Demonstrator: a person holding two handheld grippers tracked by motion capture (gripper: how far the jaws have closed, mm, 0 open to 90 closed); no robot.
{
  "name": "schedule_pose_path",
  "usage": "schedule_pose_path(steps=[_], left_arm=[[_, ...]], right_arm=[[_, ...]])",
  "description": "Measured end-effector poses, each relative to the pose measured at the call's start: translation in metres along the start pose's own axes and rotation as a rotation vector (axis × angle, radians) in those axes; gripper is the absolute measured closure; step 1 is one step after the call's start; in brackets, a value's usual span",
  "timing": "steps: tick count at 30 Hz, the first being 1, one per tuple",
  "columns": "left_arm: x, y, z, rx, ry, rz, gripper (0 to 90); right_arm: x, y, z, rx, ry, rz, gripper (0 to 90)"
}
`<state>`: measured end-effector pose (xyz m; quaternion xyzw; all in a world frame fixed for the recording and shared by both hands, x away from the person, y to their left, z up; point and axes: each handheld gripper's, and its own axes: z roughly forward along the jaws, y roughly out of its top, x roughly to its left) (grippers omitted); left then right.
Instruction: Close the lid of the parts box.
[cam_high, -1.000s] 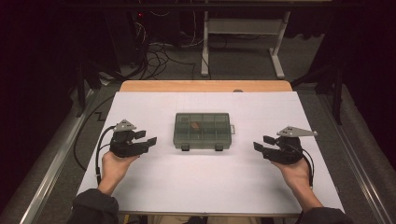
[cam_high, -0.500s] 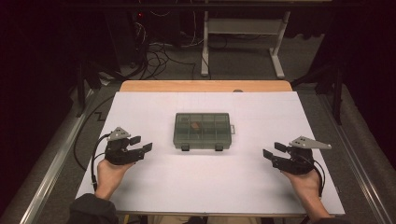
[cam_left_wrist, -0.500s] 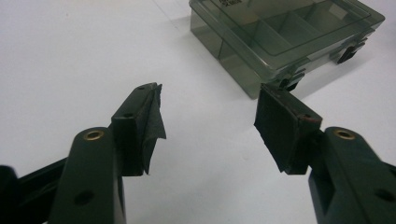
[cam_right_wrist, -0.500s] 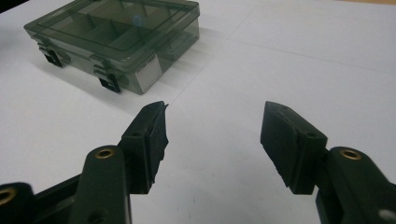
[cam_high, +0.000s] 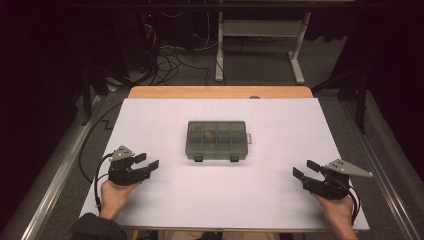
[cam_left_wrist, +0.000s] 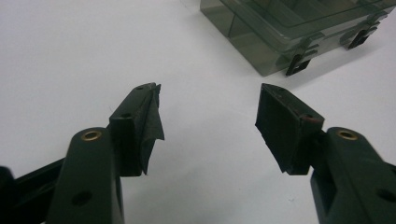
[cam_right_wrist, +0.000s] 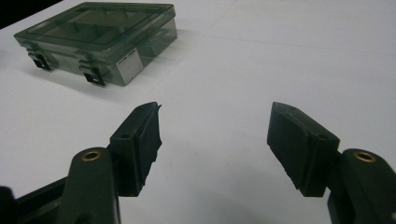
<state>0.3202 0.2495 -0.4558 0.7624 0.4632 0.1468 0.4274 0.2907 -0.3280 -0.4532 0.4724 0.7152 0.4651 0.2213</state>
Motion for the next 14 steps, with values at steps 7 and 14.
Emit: schedule_pose_path(steps=[7,14], left_arm=[[0.003,-0.011,0.002,-0.005,0.03,-0.026,39.7],[0.004,-0.014,0.001,-0.019,0.032,-0.035,39.7]], right_arm=[[-0.004,-0.009,-0.006,-0.01,-0.023,0.008,33.5],[-0.004,-0.011,-0.006,-0.009,-0.031,0.002,33.5]])
